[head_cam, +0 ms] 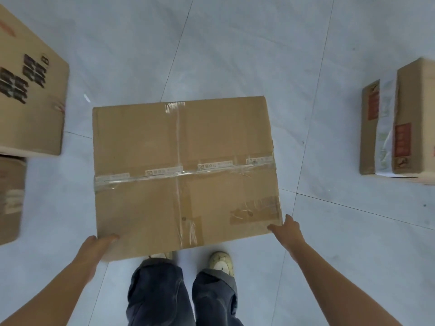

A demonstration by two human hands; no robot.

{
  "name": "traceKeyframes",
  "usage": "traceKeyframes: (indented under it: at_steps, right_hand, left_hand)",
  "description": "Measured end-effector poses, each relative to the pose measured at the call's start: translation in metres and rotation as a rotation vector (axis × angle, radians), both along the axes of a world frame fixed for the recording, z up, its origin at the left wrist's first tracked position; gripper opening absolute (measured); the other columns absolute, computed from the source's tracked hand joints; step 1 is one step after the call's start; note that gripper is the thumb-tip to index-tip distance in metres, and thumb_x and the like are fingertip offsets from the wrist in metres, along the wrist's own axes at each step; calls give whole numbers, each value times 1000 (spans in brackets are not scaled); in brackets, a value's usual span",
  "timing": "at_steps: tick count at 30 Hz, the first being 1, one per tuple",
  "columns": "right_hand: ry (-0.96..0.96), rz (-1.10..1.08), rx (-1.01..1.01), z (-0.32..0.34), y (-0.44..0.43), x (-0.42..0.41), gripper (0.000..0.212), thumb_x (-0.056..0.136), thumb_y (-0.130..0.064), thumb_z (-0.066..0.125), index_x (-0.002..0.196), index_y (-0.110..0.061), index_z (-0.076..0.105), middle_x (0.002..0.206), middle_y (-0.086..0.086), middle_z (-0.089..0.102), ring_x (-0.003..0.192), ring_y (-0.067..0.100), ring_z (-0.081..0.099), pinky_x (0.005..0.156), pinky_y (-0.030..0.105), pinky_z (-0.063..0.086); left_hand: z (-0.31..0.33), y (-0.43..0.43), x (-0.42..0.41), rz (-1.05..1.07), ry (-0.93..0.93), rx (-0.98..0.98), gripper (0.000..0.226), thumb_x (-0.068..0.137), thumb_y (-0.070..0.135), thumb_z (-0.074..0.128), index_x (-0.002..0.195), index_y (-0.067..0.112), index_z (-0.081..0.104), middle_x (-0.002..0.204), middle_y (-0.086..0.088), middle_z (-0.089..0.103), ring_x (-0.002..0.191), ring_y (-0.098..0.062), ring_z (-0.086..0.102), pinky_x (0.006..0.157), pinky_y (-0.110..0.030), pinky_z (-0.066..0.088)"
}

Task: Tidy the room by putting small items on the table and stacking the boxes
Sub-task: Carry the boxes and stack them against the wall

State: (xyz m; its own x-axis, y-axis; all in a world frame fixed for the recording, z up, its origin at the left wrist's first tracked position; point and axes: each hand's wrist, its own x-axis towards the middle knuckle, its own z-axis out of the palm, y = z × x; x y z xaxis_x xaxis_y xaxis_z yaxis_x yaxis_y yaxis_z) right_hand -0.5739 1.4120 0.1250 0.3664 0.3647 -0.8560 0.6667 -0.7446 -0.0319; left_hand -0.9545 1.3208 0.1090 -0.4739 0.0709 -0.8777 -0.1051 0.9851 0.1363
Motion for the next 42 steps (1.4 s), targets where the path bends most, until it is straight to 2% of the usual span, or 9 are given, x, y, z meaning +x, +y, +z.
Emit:
traceKeyframes:
  at_steps: [8, 14, 18, 21, 24, 30, 35, 38, 42]
  right_hand:
    - [231, -380, 74, 7, 1, 14, 26, 90, -11, 53, 115, -12, 49, 114, 5, 49, 103, 21, 42, 95, 37, 36]
    - [121, -498, 221, 82, -8, 35, 21, 82, 12, 44, 97, 15, 57, 82, 6, 47, 64, 17, 34, 60, 26, 27]
    - [159, -708, 323, 169, 5, 36, 21, 84, 6, 45, 68, -4, 55, 76, 5, 52, 62, 15, 39, 55, 23, 32]
    - [218, -776, 435, 232, 21, 36, 23, 82, 0, 52, 65, -15, 53, 54, -2, 54, 58, 15, 44, 42, 16, 40]
    - [276, -618, 432, 302, 31, 36, 18, 89, -13, 53, 71, -15, 54, 65, -1, 46, 58, 12, 44, 49, 21, 40]
    - [370, -325, 453, 402, 22, 24, 16, 93, -28, 53, 87, -14, 55, 77, 1, 52, 67, 12, 47, 58, 25, 37]
    - [396, -237, 526, 456, 9, -19, 25, 91, -31, 54, 70, -18, 56, 84, 3, 55, 76, 16, 50, 74, 31, 42]
    - [464, -161, 560, 481, 16, -65, 25, 91, -31, 55, 70, -17, 54, 82, 1, 53, 78, 15, 48, 78, 32, 40]
    - [574, -39, 602, 522, 41, -151, 39, 90, -31, 55, 94, 8, 53, 88, 4, 49, 78, 14, 46, 79, 33, 37]
  left_hand:
    - [-2, -11, -2, 131, 21, 49, 47, 92, 8, 54, 137, 4, 39, 128, -7, 45, 116, -25, 40, 109, -48, 20]
    - [85, -12, 1, 147, 22, 150, 51, 90, 12, 57, 138, 17, 37, 144, -8, 39, 134, -28, 32, 111, -49, 20]
    - [177, 9, 9, 159, -81, 284, 29, 92, 16, 52, 121, 15, 53, 114, -1, 51, 108, -24, 47, 105, -42, 28]
    - [239, 17, 13, 199, -76, 353, 16, 93, 15, 49, 79, 19, 56, 82, 2, 51, 73, -15, 47, 75, -28, 41]
    - [295, 7, 13, 310, -66, 461, 7, 93, 16, 52, 88, 17, 57, 80, 4, 48, 70, -11, 46, 62, -23, 36]
    - [393, -47, 1, 344, 70, 582, 56, 88, 10, 62, 140, 16, 42, 131, -6, 52, 117, -21, 45, 107, -43, 34]
    - [461, -91, -14, 575, 197, 612, 57, 79, -2, 69, 132, 5, 49, 128, -14, 55, 110, -29, 58, 99, -41, 45]
    - [496, -107, -45, 730, 184, 648, 17, 78, 2, 71, 93, 2, 63, 111, -13, 63, 77, -17, 60, 87, -37, 49]
    - [555, -131, -98, 789, 219, 713, 17, 83, 1, 66, 72, 10, 56, 76, -3, 61, 69, -10, 53, 87, -30, 50]
